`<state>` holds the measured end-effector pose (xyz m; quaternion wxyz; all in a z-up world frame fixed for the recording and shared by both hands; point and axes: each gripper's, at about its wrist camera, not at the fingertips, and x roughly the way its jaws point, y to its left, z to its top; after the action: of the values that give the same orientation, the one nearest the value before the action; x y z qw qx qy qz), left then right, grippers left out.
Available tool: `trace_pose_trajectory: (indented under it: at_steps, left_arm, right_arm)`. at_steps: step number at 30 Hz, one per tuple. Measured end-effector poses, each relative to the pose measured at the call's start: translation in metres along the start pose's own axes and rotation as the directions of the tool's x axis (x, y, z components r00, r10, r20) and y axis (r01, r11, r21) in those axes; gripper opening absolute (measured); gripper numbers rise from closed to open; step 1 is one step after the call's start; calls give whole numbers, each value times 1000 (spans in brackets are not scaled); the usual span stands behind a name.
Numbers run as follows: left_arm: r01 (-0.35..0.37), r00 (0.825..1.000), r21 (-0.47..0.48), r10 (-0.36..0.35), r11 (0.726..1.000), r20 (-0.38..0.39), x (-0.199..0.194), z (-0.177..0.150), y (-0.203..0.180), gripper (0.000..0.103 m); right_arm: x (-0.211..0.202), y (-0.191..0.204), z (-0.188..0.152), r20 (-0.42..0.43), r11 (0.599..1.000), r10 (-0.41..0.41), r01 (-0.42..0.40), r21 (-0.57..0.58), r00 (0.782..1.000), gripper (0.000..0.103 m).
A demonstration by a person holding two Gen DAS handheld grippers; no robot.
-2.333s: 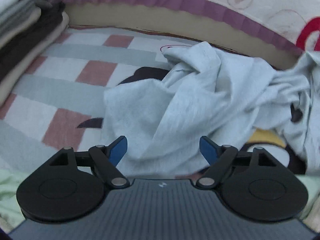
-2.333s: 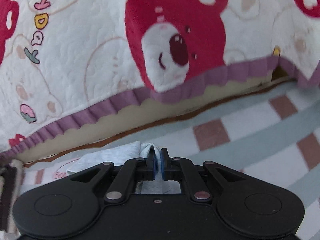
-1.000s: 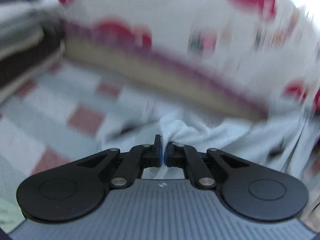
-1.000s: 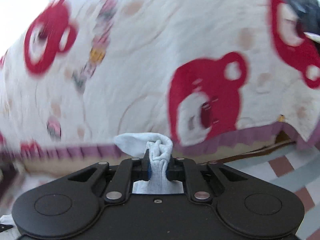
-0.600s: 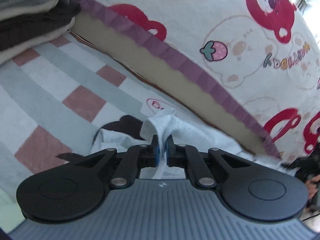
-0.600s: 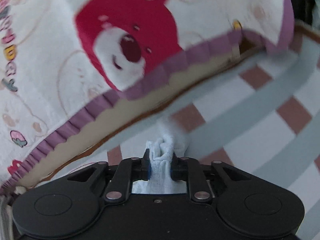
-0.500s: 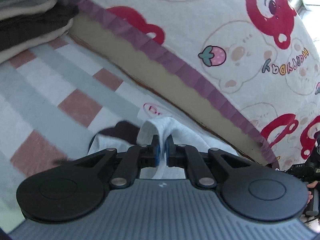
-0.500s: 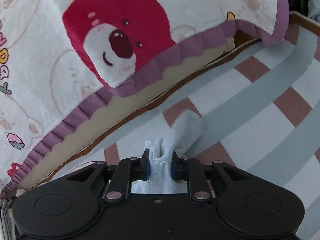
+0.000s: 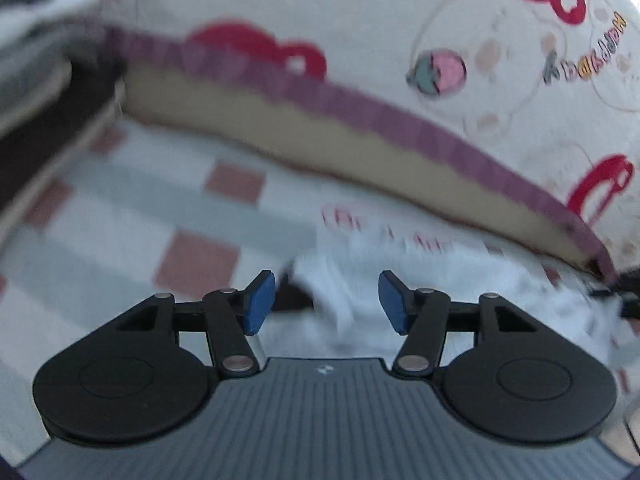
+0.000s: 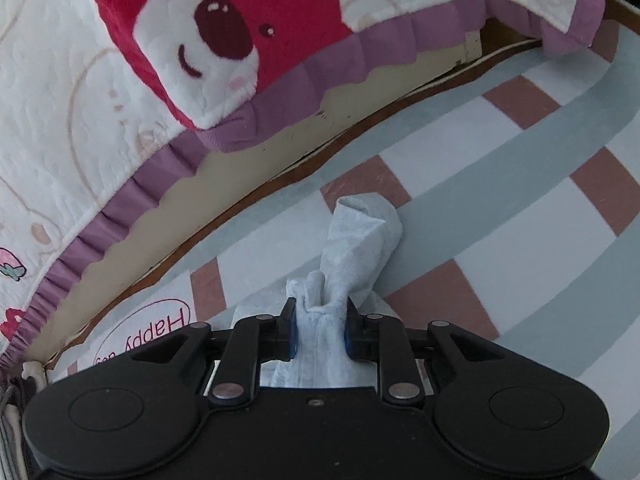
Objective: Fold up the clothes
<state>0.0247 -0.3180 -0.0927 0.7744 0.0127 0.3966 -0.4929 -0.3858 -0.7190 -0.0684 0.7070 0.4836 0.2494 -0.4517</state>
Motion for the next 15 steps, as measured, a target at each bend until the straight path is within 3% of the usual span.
trace_pose_trajectory:
  at_steps: [4, 8, 9, 10, 12, 15]
  left_arm:
    - [-46, 998, 125, 52, 991, -44, 12, -13, -13, 65]
    - [-88, 990, 220, 110, 971, -86, 39, -21, -24, 64]
    - [-85, 989, 220, 109, 972, -98, 46, -22, -24, 59]
    - [-87, 988, 221, 112, 971, -106, 51, -23, -24, 34]
    - [-103, 986, 223, 130, 969, -109, 60, -24, -24, 3]
    - [-144, 989, 242, 151, 959, -11, 51, -23, -31, 3]
  right_arm:
    - [2, 3, 1, -5, 1000, 13, -13, -9, 1000, 28]
    - [1, 2, 1, -8, 1000, 20, -20, 3, 1000, 30]
    - [2, 1, 1, -9, 1000, 24, -23, 10, 1000, 31]
    - [2, 0, 1, -12, 999, 27, -27, 18, 1000, 33]
    - [5, -2, 1, -22, 998, 39, -38, 40, 999, 38]
    - [8, -4, 1, -44, 995, 77, -74, 62, 996, 38]
